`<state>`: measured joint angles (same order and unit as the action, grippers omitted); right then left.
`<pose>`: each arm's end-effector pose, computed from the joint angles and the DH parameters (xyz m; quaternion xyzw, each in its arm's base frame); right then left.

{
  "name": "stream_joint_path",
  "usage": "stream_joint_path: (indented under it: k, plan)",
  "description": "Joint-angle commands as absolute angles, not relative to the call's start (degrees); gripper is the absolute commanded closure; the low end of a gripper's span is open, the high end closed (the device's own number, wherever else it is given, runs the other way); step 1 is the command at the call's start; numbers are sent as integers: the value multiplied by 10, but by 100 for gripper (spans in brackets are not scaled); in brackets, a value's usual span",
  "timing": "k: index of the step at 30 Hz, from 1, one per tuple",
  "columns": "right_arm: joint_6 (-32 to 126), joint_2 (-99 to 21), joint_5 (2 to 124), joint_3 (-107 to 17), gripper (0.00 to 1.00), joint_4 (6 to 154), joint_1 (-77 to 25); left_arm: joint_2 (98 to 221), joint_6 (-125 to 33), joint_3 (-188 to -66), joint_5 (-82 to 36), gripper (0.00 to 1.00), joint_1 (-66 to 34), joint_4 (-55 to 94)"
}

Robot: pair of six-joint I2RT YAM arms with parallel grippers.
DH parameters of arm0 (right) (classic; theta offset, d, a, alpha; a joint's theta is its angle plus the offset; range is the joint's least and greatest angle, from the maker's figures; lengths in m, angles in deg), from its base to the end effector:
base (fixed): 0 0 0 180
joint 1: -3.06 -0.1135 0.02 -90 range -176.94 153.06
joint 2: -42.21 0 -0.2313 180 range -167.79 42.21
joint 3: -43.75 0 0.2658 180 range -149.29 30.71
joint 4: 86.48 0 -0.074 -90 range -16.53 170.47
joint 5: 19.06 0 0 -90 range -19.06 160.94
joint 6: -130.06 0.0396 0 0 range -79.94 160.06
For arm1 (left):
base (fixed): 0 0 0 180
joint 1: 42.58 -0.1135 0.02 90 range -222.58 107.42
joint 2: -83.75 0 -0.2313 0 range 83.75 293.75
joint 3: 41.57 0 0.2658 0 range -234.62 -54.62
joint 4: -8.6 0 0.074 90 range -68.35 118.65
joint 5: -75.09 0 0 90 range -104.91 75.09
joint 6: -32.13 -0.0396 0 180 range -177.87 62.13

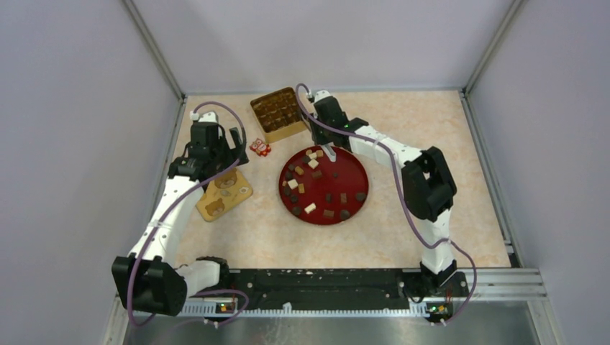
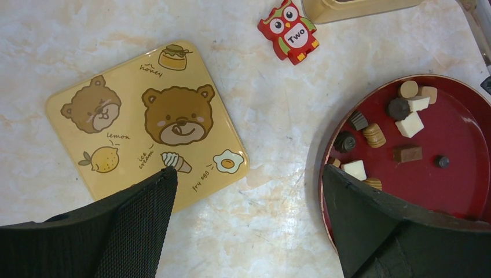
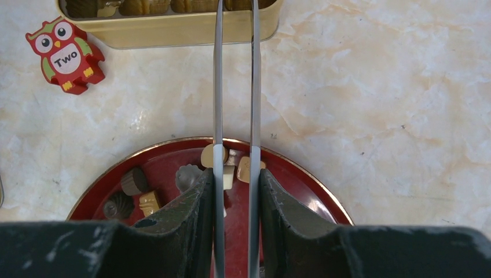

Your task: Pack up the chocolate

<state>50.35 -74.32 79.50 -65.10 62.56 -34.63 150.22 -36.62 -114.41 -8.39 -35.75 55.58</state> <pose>0.3796 0.2858 0.2143 -0.1814 0.8808 0.1142 0.4222 0.2764 -0.0286 0.2813 -0.1374 0.8969 -0.0511 0.4172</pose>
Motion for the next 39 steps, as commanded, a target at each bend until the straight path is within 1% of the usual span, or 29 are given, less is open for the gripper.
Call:
stream_joint_path:
  k: [1, 3, 10, 16, 23, 39]
  plan:
    - [510, -741, 787, -683, 90, 646, -343, 1487, -370, -1152, -76, 1, -358, 549]
    - [510, -739, 788, -683, 87, 646, -343, 1488, -370, -1152, -77, 1, -358, 548]
    - [509, -732, 790, -679, 80, 643, -343, 1491, -369, -1152, -81, 1, -358, 545]
    - [511, -724, 790, -674, 79, 645, -343, 1492, -369, -1151, -83, 1, -358, 545]
    - [511, -710, 789, -674, 74, 645, -343, 1493, -368, -1153, -87, 1, -358, 543]
    - [510, -699, 788, -682, 69, 639, -343, 1494, -369, -1154, -90, 1, -358, 542]
